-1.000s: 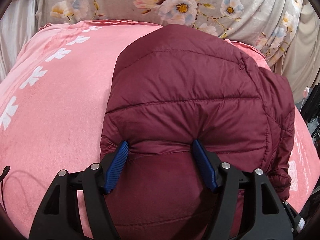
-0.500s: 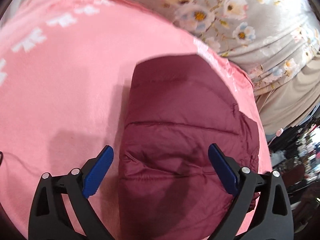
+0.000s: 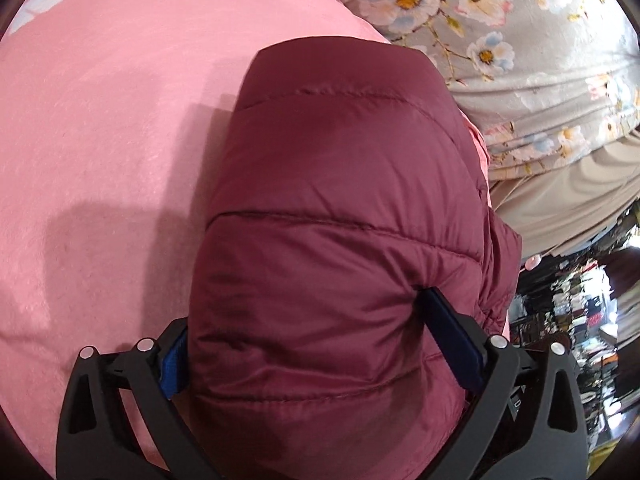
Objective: Fold large clothes
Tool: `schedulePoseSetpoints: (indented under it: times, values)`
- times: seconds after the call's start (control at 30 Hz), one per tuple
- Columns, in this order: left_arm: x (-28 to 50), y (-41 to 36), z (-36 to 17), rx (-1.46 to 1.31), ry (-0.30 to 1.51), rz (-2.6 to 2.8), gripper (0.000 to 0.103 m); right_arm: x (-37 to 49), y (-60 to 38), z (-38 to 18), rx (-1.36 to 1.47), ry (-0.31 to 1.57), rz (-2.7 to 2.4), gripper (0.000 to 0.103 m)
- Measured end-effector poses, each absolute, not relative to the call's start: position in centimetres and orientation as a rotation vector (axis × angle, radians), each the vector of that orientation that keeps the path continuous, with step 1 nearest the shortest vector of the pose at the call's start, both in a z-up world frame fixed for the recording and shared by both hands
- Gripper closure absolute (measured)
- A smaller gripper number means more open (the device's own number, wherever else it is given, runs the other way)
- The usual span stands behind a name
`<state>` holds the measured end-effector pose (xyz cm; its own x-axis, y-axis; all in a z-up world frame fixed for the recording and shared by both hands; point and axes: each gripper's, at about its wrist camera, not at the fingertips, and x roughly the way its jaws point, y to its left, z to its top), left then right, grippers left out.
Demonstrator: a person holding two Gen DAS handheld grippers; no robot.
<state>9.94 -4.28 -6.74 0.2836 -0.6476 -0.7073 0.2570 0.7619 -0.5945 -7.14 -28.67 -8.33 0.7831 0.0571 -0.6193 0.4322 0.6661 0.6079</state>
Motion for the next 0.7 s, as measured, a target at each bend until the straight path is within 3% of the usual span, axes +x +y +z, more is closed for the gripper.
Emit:
schedulePoseSetpoints:
  times: [0.23, 0.3, 0.5, 0.7]
  values:
    - [8.7, -5.1, -4.8, -0.324, 1.088, -0.618, 0.029, -6.9, -27.9, -6.8, 0.785, 0.621, -0.228, 0.077]
    - [8.4, -5.2, -4.0, -0.307, 1.069, -0.624, 0.035, -6.9, -27.4, -6.1, 0.762, 0.614, -0.226, 0.082]
    - [7.2, -5.4, -1.1, -0.277, 1.006, -0.676, 0.054, -7.4, -26.3, -4.0, 0.726, 0.585, -0.224, 0.087]
    - [5.6, -5.6, 1.8, -0.259, 0.942, -0.730, 0.058, -9.1, -25.9, -1.5, 0.700, 0.529, -0.226, 0.087]
